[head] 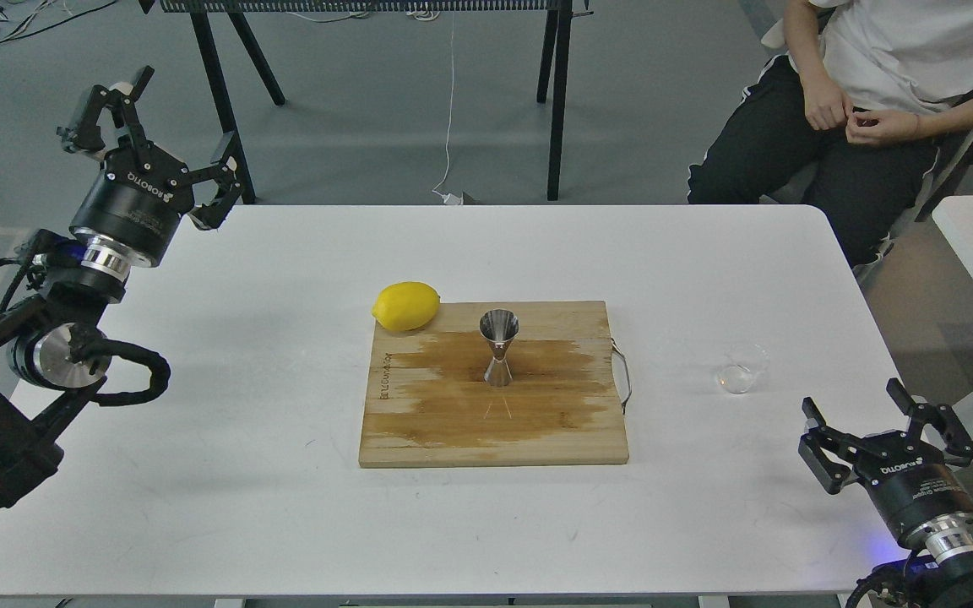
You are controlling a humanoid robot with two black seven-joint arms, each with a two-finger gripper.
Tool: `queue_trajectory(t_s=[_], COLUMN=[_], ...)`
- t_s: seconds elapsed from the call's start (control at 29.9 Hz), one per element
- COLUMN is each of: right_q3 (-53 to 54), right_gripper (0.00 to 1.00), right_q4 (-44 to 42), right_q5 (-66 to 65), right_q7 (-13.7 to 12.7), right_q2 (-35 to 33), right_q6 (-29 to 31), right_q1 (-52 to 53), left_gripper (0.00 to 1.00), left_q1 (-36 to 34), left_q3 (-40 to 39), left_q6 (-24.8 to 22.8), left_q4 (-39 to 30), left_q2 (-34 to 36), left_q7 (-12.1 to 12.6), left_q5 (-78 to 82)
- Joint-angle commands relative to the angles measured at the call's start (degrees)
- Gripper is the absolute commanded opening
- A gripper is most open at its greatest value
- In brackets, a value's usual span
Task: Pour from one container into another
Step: 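Grasp the small clear glass cup with the right gripper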
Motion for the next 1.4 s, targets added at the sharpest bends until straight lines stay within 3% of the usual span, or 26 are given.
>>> queue_trajectory(t_s=[0.0,0.2,0.3,1.0,1.14,1.37], right_q3=[0.53,0.00,0.27,-0.52,-0.70,-0.61], right_gripper=[1.00,1.00,1.00,0.96,0.90,0.70], right_q4=[-0.10,-0.71,-2.64,-19.43,-19.69,-22.41], right_q5=[0.50,0.14,0.06,-1.70,-1.70,-1.79], right_q7=[-2.31,-2.31,-2.31,-2.14,-2.31,-3.28], right_q2=[1.50,4.58,7.12,16.53,16.89,16.71], right_q6=[-5.15,-22.01,-25.02,-24.94,-24.94,-24.85], right_q1=[2.35,8.06,9.82,21.60,22.56,24.76], left_gripper=[1.00,1.00,1.00,1.00,1.00,1.00], left_q1=[0.01,0.79,1.41,1.85,1.85,1.76], left_q3=[0.00,0.00,0.00,0.18,0.18,-0.17], left_q6=[0.23,0.14,0.23,-0.12,-0.12,-0.21], left_q4=[-0.05,0.04,-0.05,0.13,0.13,-0.05], left_q2=[-0.01,-0.01,-0.10,0.08,0.08,0.43], left_q7=[-0.09,-0.09,-0.17,-0.09,-0.17,0.00], left_q5=[0.03,0.03,0.03,0.12,0.12,0.12])
